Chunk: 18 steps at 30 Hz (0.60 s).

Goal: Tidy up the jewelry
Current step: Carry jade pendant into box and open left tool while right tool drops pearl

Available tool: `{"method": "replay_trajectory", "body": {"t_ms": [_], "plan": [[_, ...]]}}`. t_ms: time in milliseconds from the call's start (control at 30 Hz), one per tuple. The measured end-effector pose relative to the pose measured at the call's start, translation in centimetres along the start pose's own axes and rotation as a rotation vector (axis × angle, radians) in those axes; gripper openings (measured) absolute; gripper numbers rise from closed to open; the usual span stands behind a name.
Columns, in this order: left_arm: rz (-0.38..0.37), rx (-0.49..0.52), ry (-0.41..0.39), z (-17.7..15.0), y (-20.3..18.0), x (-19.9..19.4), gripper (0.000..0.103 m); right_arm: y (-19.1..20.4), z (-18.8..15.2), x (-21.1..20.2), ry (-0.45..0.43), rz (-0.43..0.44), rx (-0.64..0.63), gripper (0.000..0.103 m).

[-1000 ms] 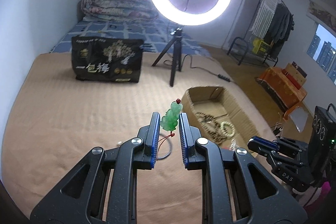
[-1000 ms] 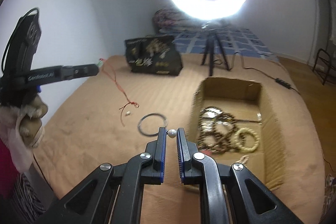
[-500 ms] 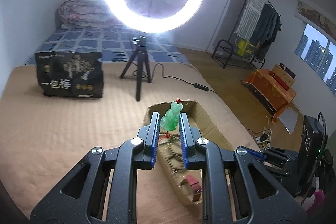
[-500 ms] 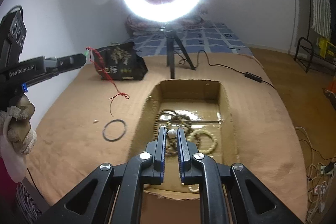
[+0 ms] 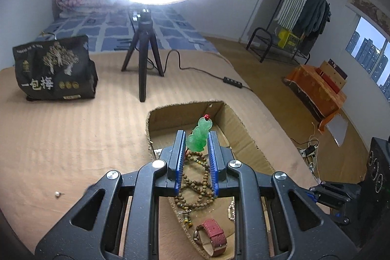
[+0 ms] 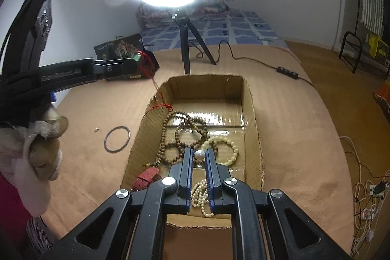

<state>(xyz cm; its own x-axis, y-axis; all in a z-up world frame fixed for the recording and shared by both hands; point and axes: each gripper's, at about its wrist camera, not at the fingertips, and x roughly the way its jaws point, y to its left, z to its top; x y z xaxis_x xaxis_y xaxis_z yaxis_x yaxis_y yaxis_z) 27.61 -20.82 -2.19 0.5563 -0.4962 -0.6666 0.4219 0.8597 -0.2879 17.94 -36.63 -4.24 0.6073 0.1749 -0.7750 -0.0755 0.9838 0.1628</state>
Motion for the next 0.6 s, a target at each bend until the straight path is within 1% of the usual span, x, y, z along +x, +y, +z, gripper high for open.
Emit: {"method": "replay_trajectory", "body": {"t_ms": [300, 333, 367, 433, 500, 533, 567, 600], "plan": [[0.003, 0.022, 0.014, -0.2, -1.0, 1.0, 0.017, -1.2, -0.1, 0.9, 0.029, -0.005, 0.041, 0.009], [0.005, 0.025, 0.011, -0.2, -1.1, 1.0, 0.017, -1.2, -0.1, 1.0, 0.032, -0.005, 0.041, 0.014], [0.006, 0.025, 0.011, -0.2, -1.1, 1.0, 0.017, -1.2, -0.1, 1.0, 0.033, -0.005, 0.042, 0.021], [0.011, 0.026, 0.012, -0.2, -1.1, 0.9, 0.018, -1.0, -0.1, 1.0, 0.034, -0.009, 0.039, 0.028], [0.02, 0.029, 0.003, -0.2, -1.2, 0.6, 0.023, -0.8, -0.1, 1.1, 0.041, -0.015, 0.031, 0.031], [0.023, 0.028, -0.001, -0.1, -1.1, 0.5, 0.027, -0.7, -0.1, 1.2, 0.044, -0.021, 0.028, 0.038], [0.025, 0.027, -0.005, -0.1, -1.1, 0.3, 0.028, -0.7, -0.2, 1.2, 0.045, -0.026, 0.025, 0.047], [0.026, 0.026, -0.006, -0.1, -1.1, 0.2, 0.028, -0.6, -0.2, 1.1, 0.045, -0.031, 0.022, 0.05]]}}
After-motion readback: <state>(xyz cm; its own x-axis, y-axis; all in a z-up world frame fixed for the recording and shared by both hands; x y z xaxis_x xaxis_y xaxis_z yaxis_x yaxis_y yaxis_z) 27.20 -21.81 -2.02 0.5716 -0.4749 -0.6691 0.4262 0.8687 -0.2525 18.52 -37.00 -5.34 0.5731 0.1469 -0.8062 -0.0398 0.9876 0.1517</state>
